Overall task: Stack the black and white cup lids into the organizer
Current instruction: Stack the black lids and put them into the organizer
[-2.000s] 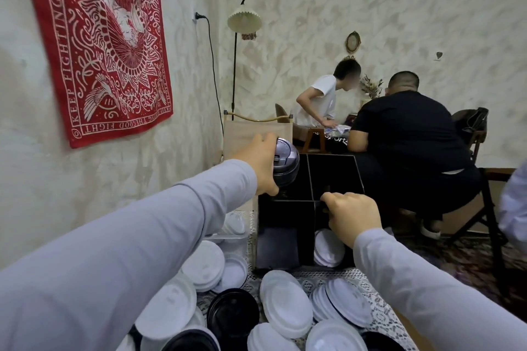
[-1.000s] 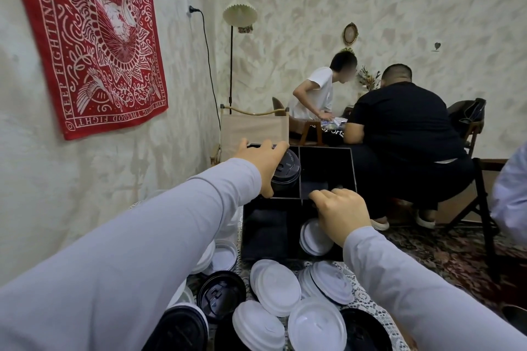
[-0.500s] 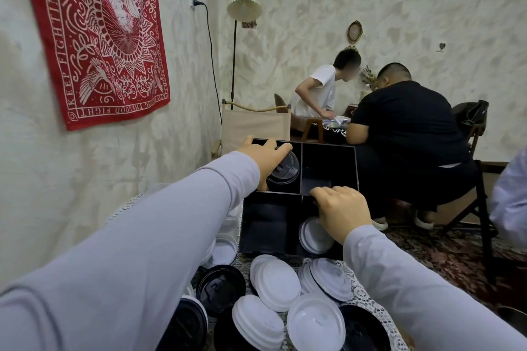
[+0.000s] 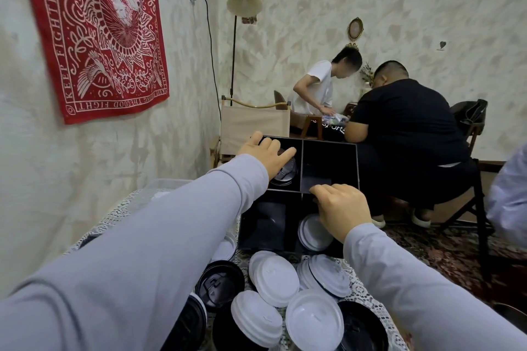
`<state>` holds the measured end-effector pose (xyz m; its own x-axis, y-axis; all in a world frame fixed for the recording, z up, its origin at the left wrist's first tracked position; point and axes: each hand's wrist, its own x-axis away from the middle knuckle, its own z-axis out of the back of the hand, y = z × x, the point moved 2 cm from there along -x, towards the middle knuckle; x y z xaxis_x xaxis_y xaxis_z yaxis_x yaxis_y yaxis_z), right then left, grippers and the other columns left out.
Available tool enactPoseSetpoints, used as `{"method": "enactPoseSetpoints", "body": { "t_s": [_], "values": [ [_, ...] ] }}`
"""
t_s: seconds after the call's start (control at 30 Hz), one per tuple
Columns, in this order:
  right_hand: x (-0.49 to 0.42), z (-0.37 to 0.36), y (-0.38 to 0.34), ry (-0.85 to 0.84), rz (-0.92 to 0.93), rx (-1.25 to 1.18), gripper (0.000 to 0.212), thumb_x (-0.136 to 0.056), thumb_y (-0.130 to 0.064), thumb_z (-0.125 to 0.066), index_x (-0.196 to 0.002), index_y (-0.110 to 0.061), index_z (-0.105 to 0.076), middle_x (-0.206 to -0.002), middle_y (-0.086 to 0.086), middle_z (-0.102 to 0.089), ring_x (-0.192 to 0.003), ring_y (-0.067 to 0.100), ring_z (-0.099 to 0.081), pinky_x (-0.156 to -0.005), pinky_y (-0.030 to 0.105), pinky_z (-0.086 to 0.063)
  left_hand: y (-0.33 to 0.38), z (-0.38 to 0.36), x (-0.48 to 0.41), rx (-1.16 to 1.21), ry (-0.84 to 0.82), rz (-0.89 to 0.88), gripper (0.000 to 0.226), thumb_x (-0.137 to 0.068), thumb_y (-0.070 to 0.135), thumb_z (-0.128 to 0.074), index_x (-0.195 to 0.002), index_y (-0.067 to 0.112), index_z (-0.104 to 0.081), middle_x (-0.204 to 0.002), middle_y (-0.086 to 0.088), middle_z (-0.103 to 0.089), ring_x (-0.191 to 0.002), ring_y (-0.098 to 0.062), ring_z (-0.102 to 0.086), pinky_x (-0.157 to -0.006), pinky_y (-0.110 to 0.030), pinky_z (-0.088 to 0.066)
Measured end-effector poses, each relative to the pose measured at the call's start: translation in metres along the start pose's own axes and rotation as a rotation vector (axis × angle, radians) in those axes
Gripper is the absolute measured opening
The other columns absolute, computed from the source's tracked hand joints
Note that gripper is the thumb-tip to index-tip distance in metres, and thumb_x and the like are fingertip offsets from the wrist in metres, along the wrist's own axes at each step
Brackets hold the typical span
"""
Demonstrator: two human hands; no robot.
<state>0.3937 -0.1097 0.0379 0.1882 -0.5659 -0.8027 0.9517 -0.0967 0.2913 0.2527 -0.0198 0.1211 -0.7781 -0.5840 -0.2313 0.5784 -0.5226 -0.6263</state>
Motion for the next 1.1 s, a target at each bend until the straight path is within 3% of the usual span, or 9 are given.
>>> {"method": "enactPoseSetpoints", "body": {
  "t_s": [0.13, 0.33, 0.57, 0.73, 0.87, 0.97, 1.1],
  "values": [
    [0.002, 0.002, -0.001, 0.018, 0.012, -0.010, 0.032, -0.037, 0.005, -0.074, -0.063, -0.012, -0.064, -0.049, 0.000, -0.054, -0.042, 0.023, -0.051, -0.043, 0.024, -0.037, 0.006, -0.001, -0.003, -0.013, -0.047, 0.005, 0.088, -0.084, 0.025, -0.060, -0.149, 0.024, -0.001, -0.144, -0.011, -0.028, -0.133, -0.027, -0.022, -0.104, -0.037, -0.021],
    [0.002, 0.003, -0.003, 0.023, 0.007, -0.005, 0.034, -0.035, 0.006, -0.072, -0.063, -0.012, -0.063, -0.051, 0.000, -0.053, -0.043, 0.023, -0.049, -0.041, 0.023, -0.034, 0.010, -0.002, -0.004, 0.025, -0.129, 0.010, 0.100, -0.081, 0.025, -0.066, -0.149, 0.024, 0.006, -0.149, -0.014, -0.018, -0.135, -0.029, -0.022, -0.104, -0.035, -0.026],
    [0.003, 0.001, -0.003, 0.039, 0.013, 0.015, 0.034, -0.036, 0.009, -0.067, -0.063, -0.011, -0.061, -0.052, 0.000, -0.052, -0.043, 0.023, -0.047, -0.041, 0.026, -0.035, 0.006, 0.003, -0.007, 0.176, -0.282, 0.039, 0.106, -0.082, 0.013, -0.065, -0.148, 0.024, 0.016, -0.148, -0.016, -0.019, -0.135, -0.034, -0.017, -0.106, -0.048, -0.032],
    [0.005, 0.001, -0.003, 0.045, 0.017, 0.004, 0.034, -0.038, 0.009, -0.067, -0.066, -0.010, -0.061, -0.054, 0.001, -0.053, -0.045, 0.024, -0.047, -0.041, 0.026, -0.036, 0.000, 0.017, -0.005, 0.263, -0.291, 0.039, 0.073, -0.096, 0.027, -0.041, -0.150, 0.020, 0.007, -0.148, -0.013, -0.031, -0.130, -0.035, -0.034, -0.104, -0.043, -0.035],
    [0.005, 0.001, -0.003, 0.038, 0.011, -0.003, 0.035, -0.037, 0.008, -0.070, -0.066, -0.010, -0.062, -0.055, 0.001, -0.053, -0.045, 0.024, -0.047, -0.041, 0.025, -0.034, -0.008, 0.019, 0.000, 0.299, -0.233, -0.028, 0.077, -0.091, 0.012, -0.051, -0.151, 0.024, -0.004, -0.141, -0.012, -0.040, -0.121, -0.032, -0.047, -0.090, -0.036, -0.043],
    [0.006, 0.002, -0.002, 0.041, 0.017, -0.027, 0.035, -0.038, 0.009, -0.070, -0.067, -0.009, -0.061, -0.056, 0.001, -0.054, -0.047, 0.025, -0.048, -0.041, 0.026, -0.036, -0.016, 0.020, 0.007, 0.356, -0.142, -0.050, 0.077, -0.086, 0.006, -0.057, -0.148, 0.031, -0.020, -0.136, -0.008, -0.043, -0.119, -0.030, -0.049, -0.077, -0.032, -0.040],
    [0.007, 0.001, -0.001, 0.036, 0.022, -0.051, 0.036, -0.039, 0.010, -0.070, -0.068, -0.009, -0.062, -0.057, 0.002, -0.056, -0.048, 0.025, -0.050, -0.041, 0.028, -0.039, -0.018, 0.017, 0.015, 0.432, -0.046, -0.053, 0.071, -0.083, 0.002, -0.059, -0.141, 0.027, -0.028, -0.124, -0.007, -0.047, -0.096, -0.029, -0.053, -0.067, -0.034, -0.041]
  ]
}}
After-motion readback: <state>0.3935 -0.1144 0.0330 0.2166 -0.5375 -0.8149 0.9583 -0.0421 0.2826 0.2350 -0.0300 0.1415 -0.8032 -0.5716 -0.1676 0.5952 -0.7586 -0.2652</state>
